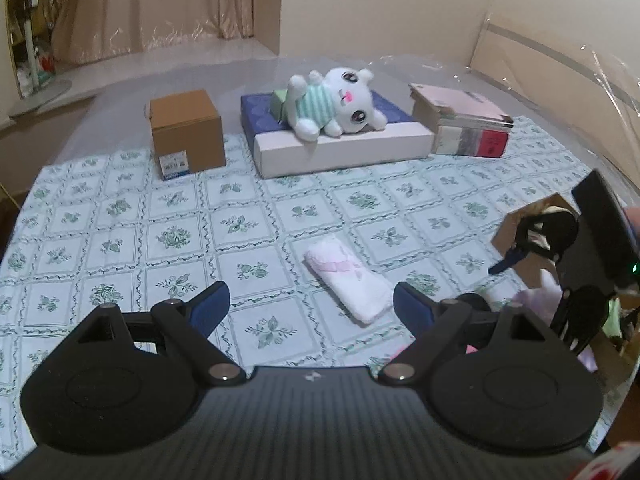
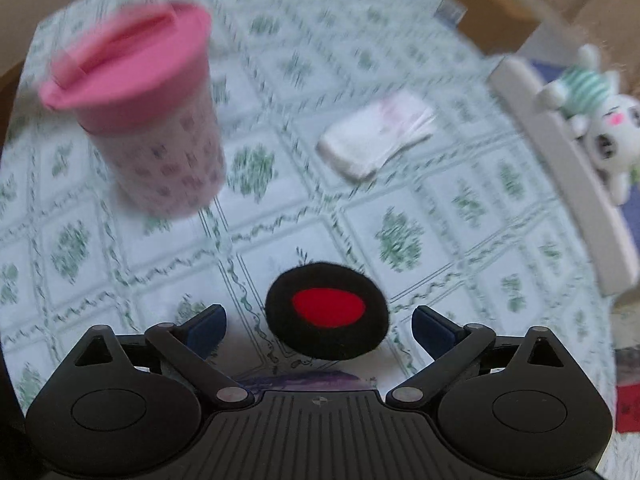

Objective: Organize soft objects
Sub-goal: 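Grasp the black-and-red round pad with the right gripper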

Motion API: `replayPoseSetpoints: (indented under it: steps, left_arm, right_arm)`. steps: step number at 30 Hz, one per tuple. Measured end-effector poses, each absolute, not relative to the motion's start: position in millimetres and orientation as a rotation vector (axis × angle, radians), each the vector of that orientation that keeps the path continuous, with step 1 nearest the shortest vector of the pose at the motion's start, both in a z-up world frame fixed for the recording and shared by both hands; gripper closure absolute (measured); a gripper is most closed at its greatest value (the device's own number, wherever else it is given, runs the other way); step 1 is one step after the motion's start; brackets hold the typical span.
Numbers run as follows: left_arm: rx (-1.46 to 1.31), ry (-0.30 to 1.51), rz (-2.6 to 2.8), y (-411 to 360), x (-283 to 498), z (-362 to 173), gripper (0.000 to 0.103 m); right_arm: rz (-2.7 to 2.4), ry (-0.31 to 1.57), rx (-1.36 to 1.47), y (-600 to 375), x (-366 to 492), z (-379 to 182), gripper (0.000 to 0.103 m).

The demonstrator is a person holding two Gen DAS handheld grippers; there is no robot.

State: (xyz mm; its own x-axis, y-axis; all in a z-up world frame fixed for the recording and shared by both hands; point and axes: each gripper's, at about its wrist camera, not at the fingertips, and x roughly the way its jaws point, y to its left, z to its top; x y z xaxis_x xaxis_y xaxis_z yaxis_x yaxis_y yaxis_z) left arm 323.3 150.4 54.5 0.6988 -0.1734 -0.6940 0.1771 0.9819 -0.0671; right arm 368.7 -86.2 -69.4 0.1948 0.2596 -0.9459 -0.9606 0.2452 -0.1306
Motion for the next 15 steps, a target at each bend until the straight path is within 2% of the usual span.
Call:
replayPoseSetpoints:
  steps: [8,14,15]
  left_arm:
    - [-0.018,0.812,-0.199,166.4,353.8,26.9,0.016]
    - [-0.032,0.833,-0.202,171.9,360.7,14.3,0.016]
    - [-0.034,0.835,-0.202,171.9,361.2,13.2,0.016]
  right_arm:
    - [1.045,1.095,-0.991,-67.2,394.9,-110.4,0.004]
    - [1.028,1.188,-0.885,-65.8,416.5,-118.5,0.005]
    - [1.025,1.201,-0.868,-67.4,418.9,-118.8,0.008]
